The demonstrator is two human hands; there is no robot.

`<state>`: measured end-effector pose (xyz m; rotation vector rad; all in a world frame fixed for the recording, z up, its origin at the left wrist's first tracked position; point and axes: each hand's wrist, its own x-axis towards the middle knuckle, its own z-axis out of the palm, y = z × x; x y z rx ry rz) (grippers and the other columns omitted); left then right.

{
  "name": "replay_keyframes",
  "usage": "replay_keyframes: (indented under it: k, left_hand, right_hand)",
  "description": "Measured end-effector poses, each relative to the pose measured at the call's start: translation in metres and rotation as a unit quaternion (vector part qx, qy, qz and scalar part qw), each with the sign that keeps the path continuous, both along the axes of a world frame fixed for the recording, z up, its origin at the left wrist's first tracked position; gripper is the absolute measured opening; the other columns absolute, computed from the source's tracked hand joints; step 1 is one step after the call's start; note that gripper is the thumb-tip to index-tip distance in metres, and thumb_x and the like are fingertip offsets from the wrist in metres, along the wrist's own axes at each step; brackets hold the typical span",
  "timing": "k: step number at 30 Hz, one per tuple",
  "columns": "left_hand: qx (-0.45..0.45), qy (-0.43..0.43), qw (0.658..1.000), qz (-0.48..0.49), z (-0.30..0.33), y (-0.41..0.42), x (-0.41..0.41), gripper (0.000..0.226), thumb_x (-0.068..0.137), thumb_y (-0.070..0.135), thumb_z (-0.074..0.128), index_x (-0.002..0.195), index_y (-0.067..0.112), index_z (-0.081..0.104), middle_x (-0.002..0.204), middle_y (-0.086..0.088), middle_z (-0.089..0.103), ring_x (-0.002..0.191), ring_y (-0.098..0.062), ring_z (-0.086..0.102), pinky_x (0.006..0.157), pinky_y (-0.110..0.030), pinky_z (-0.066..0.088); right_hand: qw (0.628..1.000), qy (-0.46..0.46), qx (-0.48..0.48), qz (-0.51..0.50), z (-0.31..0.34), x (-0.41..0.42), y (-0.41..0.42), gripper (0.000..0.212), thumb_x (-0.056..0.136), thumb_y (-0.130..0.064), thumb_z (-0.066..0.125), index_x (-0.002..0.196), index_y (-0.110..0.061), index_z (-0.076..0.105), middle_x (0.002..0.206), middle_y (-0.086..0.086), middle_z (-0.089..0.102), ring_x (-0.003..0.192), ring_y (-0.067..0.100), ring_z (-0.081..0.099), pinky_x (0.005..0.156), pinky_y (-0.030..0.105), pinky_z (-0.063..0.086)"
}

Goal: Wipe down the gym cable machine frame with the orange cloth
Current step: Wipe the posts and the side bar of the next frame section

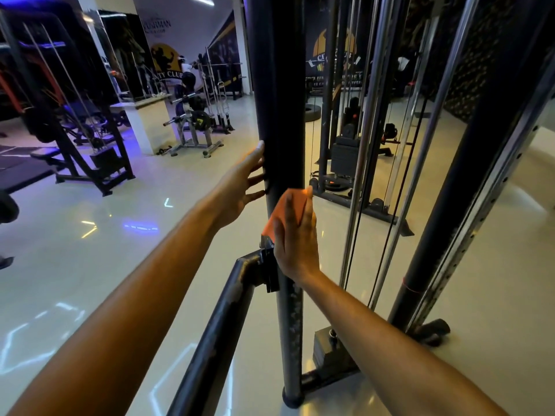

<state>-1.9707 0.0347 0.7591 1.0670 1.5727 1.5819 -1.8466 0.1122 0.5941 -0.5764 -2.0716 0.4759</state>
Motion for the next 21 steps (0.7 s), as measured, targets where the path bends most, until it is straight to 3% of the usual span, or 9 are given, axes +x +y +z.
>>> replay_keyframes:
  k: [2, 6, 12, 14, 17, 21]
  left_hand:
    - [-0.002, -0.031, 1.0, -0.002, -0.002, -0.005, -0.006, 0.053, 0.104, 0.065, 0.054, 0.149, 0.038, 0.061, 0.149, 0.004, 0.064, 0.136, -0.019, 0.062, 0.118, -0.052, 0.047]
    - [-0.027, -0.006, 1.0, 0.015, -0.009, -0.014, -0.016, 0.056, 0.104, 0.066, 0.051, 0.15, 0.036, 0.059, 0.148, 0.003, 0.064, 0.136, -0.021, 0.061, 0.114, -0.048, 0.049]
    - [-0.071, -0.034, 0.997, 0.023, -0.059, -0.017, -0.005, 0.052, 0.105, 0.063, 0.051, 0.15, 0.037, 0.059, 0.147, 0.002, 0.063, 0.137, -0.022, 0.059, 0.119, -0.052, 0.043]
    - [-0.063, -0.04, 0.997, 0.009, -0.069, -0.014, 0.001, 0.047, 0.104, 0.063, 0.053, 0.146, 0.042, 0.059, 0.153, 0.002, 0.058, 0.14, -0.021, 0.057, 0.122, -0.053, 0.041]
    - [-0.056, -0.043, 0.997, 0.0, -0.071, -0.009, 0.007, 0.039, 0.105, 0.062, 0.055, 0.14, 0.045, 0.058, 0.159, 0.002, 0.052, 0.143, -0.022, 0.053, 0.122, -0.053, 0.042]
    - [-0.046, -0.038, 0.998, -0.002, -0.077, -0.005, 0.005, 0.058, 0.104, 0.066, 0.053, 0.154, 0.037, 0.048, 0.163, 0.0, 0.047, 0.147, -0.025, 0.05, 0.121, -0.054, 0.044]
  right_hand:
    - [0.999, 0.039, 0.012, 0.002, 0.034, -0.008, 0.005, 0.07, 0.11, -0.068, 0.018, 0.163, -0.053, -0.025, 0.18, 0.011, -0.008, 0.161, 0.048, 0.022, 0.121, 0.067, 0.038]
    - [0.997, 0.069, 0.003, -0.027, 0.069, -0.016, 0.015, 0.068, 0.116, -0.052, 0.032, 0.168, -0.047, -0.013, 0.18, 0.01, 0.003, 0.157, 0.041, 0.03, 0.113, 0.066, 0.048]
    - [0.998, -0.052, -0.028, 0.001, -0.041, 0.014, -0.001, 0.068, 0.112, -0.063, 0.02, 0.164, -0.054, -0.024, 0.181, 0.012, -0.008, 0.156, 0.048, 0.033, 0.105, 0.068, 0.054]
    - [0.997, -0.049, -0.05, 0.01, -0.053, 0.014, 0.0, 0.067, 0.112, -0.068, 0.017, 0.164, -0.056, -0.023, 0.181, 0.009, -0.013, 0.159, 0.048, 0.028, 0.108, 0.07, 0.052]
    - [0.999, -0.009, -0.042, -0.005, -0.019, 0.0, 0.0, 0.069, 0.113, -0.064, 0.021, 0.164, -0.053, -0.023, 0.181, 0.008, -0.015, 0.162, 0.044, 0.019, 0.12, 0.065, 0.041]
    - [0.999, -0.003, -0.041, -0.019, -0.003, -0.008, 0.007, 0.071, 0.114, -0.057, 0.027, 0.164, -0.053, -0.023, 0.182, 0.006, -0.009, 0.163, 0.04, 0.02, 0.124, 0.062, 0.038]
